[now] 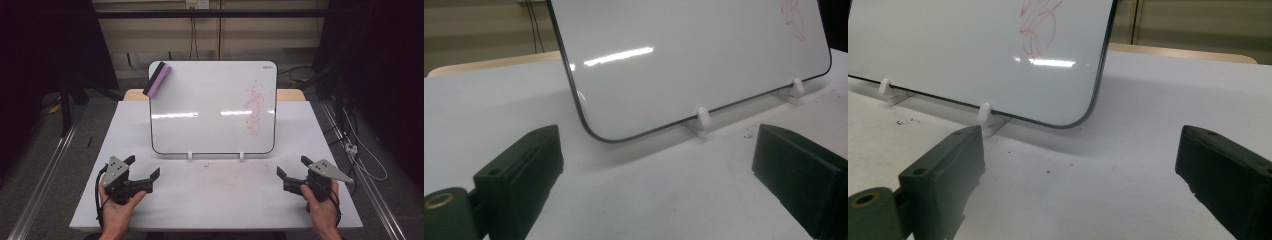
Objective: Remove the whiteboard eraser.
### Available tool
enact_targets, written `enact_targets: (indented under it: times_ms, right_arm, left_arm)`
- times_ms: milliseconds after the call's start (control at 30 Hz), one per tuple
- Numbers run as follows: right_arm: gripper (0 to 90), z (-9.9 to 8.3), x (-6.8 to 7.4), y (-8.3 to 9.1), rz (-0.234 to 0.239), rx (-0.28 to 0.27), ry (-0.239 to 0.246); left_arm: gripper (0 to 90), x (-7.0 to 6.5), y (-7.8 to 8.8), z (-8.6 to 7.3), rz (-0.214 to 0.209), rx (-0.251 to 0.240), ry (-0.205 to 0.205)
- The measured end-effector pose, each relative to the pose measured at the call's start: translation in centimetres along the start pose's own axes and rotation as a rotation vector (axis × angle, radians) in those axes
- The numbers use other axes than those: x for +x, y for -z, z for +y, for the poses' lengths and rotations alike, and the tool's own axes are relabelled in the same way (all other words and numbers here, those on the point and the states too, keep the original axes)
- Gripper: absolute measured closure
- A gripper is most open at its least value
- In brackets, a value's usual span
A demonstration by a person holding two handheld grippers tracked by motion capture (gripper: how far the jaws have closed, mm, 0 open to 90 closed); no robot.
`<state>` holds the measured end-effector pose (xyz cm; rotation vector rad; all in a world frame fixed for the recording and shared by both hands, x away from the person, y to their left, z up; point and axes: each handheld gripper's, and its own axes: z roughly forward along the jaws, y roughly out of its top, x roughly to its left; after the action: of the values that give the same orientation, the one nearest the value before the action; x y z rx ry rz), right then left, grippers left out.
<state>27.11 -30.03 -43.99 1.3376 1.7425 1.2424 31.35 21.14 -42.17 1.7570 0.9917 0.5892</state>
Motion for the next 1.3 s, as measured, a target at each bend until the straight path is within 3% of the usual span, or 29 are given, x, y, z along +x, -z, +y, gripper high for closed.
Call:
enact_targets:
  times_ms: [600,867,1133,1300]
  right_arm:
    - [5.4,0.0,0.1,-0.2,0.015,0.007,0.006]
    - [5.4,-0.1,0.0,-0.3,0.018,0.014,-0.002]
    - [5.4,-0.1,0.1,-0.4,0.023,0.02,0.004]
    - [5.4,-0.1,0.0,-0.4,0.019,0.019,0.002]
  left_arm:
    - [7.4,0.1,-0.2,1.1,-0.012,0.019,-0.004]
    - [7.6,-0.1,-0.4,2.6,-0.02,0.029,-0.045]
    - [5.9,0.4,-1.0,4.1,-0.021,0.042,-0.063]
    - [6.9,0.6,-1.7,5.6,-0.014,0.054,-0.098]
